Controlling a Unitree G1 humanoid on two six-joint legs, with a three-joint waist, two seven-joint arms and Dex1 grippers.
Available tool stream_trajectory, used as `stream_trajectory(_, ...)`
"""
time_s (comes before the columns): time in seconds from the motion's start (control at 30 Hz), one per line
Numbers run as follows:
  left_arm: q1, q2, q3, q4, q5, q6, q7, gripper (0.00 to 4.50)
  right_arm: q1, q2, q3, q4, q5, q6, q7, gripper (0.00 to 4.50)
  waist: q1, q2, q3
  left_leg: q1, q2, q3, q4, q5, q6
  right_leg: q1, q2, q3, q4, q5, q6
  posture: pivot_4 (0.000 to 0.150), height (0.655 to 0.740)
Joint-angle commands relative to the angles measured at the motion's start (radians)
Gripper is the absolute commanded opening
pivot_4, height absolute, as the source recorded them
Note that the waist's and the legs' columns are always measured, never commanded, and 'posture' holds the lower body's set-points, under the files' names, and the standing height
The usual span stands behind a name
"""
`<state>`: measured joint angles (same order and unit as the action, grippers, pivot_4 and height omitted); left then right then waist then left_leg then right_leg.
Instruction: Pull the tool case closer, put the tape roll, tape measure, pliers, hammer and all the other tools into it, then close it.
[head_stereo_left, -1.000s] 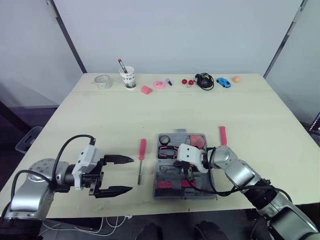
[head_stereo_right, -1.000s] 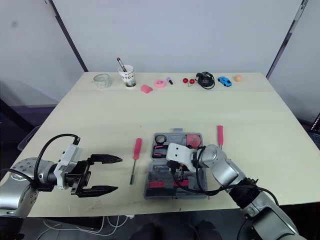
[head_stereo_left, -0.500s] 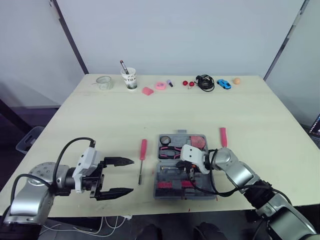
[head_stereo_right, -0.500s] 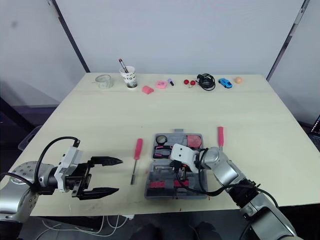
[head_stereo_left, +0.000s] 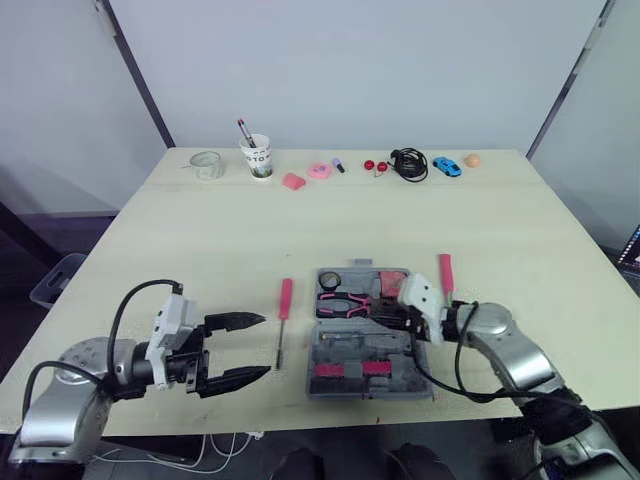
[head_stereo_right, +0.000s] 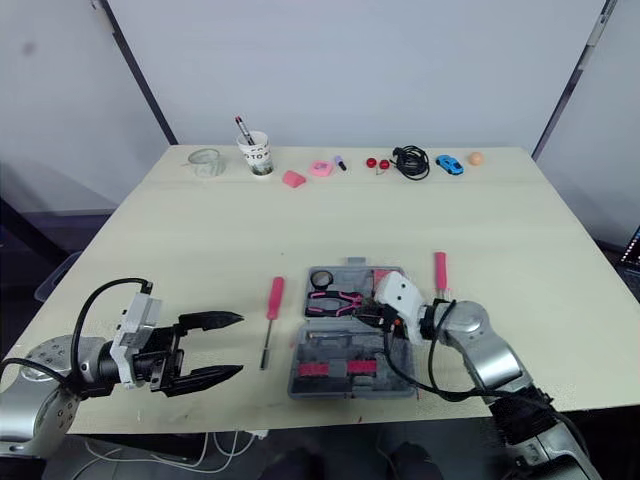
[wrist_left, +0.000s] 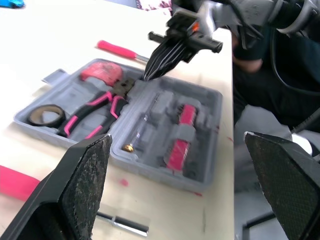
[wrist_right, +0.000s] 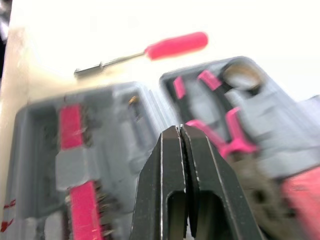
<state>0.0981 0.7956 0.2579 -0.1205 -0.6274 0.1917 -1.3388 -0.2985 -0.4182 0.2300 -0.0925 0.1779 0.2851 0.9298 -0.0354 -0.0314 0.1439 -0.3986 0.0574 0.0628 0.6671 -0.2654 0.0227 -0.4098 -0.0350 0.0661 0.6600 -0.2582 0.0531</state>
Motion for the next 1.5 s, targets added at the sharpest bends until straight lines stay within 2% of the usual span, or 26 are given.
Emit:
stream_trajectory(0.03,0.057,-0.022,0.067,-0.048,-0.026,0.021,0.069,4.50,0.080,-0.031,-0.151,-0.082,0.106,-0.013,-0.016,0.05,0.001,0.000,0.000,0.000,0.000,0.000,0.000,0.000,0.000,0.000,0.000,0.000,0.000,0.000,0.000,0.150,0.7400)
stream_trajectory(0.3,0.138,-0.091,0.141,-0.024,0.007,-0.011,0.189,4.50,0.291,-0.088,-0.427,-0.073,0.218,-0.085,-0.053,0.05,0.002,0.000,0.000,0.001,0.000,0.001,0.000,0.000,0.000,0.001,0.000,0.000,-0.001,0.000,0.000,0.150,0.7400)
stream_trajectory(0.47,0.172,-0.124,0.156,-0.007,0.021,-0.021,0.228,4.50,0.398,-0.105,-0.526,-0.066,0.247,-0.112,-0.063,0.05,0.003,0.000,0.000,0.001,0.000,0.001,0.000,0.000,0.000,0.001,0.000,0.001,-0.001,0.000,0.000,0.150,0.7400)
stream_trajectory(0.57,0.193,-0.148,0.170,0.040,0.057,-0.070,0.257,4.50,0.513,-0.095,-0.597,-0.074,0.277,-0.138,-0.067,0.89,0.003,0.000,0.000,0.001,0.000,0.001,-0.001,0.000,0.000,0.001,0.000,0.001,-0.001,0.000,0.000,0.150,0.7400)
stream_trajectory(0.63,0.207,-0.159,0.185,0.069,0.069,-0.094,0.271,4.50,0.567,-0.093,-0.625,-0.065,0.278,-0.165,-0.067,1.69,0.004,0.000,0.000,0.001,0.000,0.001,-0.001,0.000,0.000,0.001,0.000,0.001,-0.001,0.000,0.000,0.150,0.7400)
stream_trajectory(0.73,0.237,-0.166,0.208,0.118,0.084,-0.137,0.264,4.50,0.634,-0.080,-0.670,-0.043,0.288,-0.201,-0.074,3.27,0.000,0.000,0.000,0.001,0.000,0.001,-0.001,0.000,0.000,0.001,-0.001,0.002,-0.001,0.000,0.000,0.150,0.7400)
stream_trajectory(0.77,0.246,-0.167,0.216,0.136,0.086,-0.149,0.262,4.50,0.652,-0.076,-0.684,-0.029,0.292,-0.215,-0.072,3.51,0.000,0.000,0.000,0.002,0.000,0.001,-0.001,0.000,0.000,0.000,-0.001,0.003,-0.001,0.000,0.000,0.150,0.7400)
stream_trajectory(0.8,0.253,-0.167,0.224,0.151,0.087,-0.161,0.261,4.50,0.665,-0.072,-0.696,-0.016,0.295,-0.229,-0.070,4.05,0.000,0.000,-0.001,0.002,0.000,0.001,-0.001,0.000,0.000,0.000,-0.001,0.003,-0.001,0.000,0.000,0.150,0.7400)
stream_trajectory(0.83,0.260,-0.169,0.234,0.166,0.087,-0.173,0.262,4.50,0.680,-0.067,-0.712,0.004,0.296,-0.247,-0.071,4.39,0.000,-0.001,-0.001,0.002,0.000,0.000,-0.001,0.000,0.000,0.000,-0.001,0.003,-0.002,0.000,0.000,0.150,0.7400)
stream_trajectory(1.23,0.294,-0.171,0.260,0.213,0.078,-0.215,0.240,4.50,0.750,-0.045,-0.745,0.102,0.306,-0.337,-0.066,4.39,0.001,0.000,-0.001,0.002,0.002,-0.002,-0.002,0.000,0.000,0.000,-0.006,0.003,-0.003,0.000,-0.001,0.150,0.7400)
stream_trajectory(1.5,0.240,-0.151,0.223,0.169,0.067,-0.178,0.212,4.50,0.687,-0.059,-0.678,0.023,0.292,-0.305,-0.089,4.39,0.001,0.001,-0.001,0.002,0.002,-0.002,-0.002,0.000,0.000,0.000,-0.006,0.002,-0.003,0.000,-0.001,0.150,0.7400)
